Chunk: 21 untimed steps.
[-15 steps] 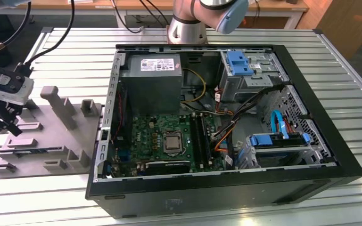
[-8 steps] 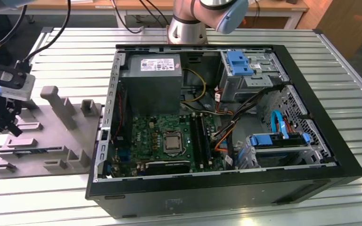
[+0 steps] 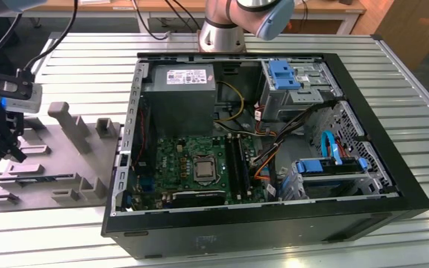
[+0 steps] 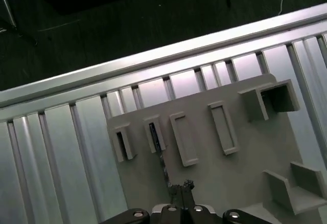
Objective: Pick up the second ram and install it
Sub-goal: 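Pick up the second ram and move it above second insertion slot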
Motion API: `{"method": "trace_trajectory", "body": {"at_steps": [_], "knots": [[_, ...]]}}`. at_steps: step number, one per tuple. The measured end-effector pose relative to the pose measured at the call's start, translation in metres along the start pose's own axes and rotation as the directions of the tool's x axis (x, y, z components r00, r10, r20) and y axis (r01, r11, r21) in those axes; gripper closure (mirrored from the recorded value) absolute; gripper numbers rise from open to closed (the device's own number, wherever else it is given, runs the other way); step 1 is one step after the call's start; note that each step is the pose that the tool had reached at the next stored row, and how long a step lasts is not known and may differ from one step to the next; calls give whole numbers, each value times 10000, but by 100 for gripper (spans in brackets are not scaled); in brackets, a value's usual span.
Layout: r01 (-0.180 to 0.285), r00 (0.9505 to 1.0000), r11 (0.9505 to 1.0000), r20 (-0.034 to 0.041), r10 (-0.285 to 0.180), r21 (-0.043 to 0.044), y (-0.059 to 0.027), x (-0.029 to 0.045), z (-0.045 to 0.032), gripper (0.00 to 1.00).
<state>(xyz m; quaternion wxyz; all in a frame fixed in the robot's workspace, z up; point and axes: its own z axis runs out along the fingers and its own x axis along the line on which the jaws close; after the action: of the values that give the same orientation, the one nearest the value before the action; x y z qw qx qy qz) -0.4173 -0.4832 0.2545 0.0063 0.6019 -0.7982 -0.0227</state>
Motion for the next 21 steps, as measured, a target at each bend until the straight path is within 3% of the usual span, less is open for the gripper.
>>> {"method": "trace_trajectory", "body": {"at_steps": [4,7,12,17,19,21], "knots": [[734,9973,9973,-31,-734,-13,0,0,10,89],[1270,9919,9919,-54,-1270,-25,-1,0,17,89],[2165,9762,9763,-91,-2165,-48,-1,0,30,89],[3034,9528,9528,-130,-3035,-73,-2,1,43,89],[3132,9496,9497,-137,-3133,-78,-2,1,45,89],[3133,9495,9496,-135,-3134,-75,-2,1,54,89]]}}
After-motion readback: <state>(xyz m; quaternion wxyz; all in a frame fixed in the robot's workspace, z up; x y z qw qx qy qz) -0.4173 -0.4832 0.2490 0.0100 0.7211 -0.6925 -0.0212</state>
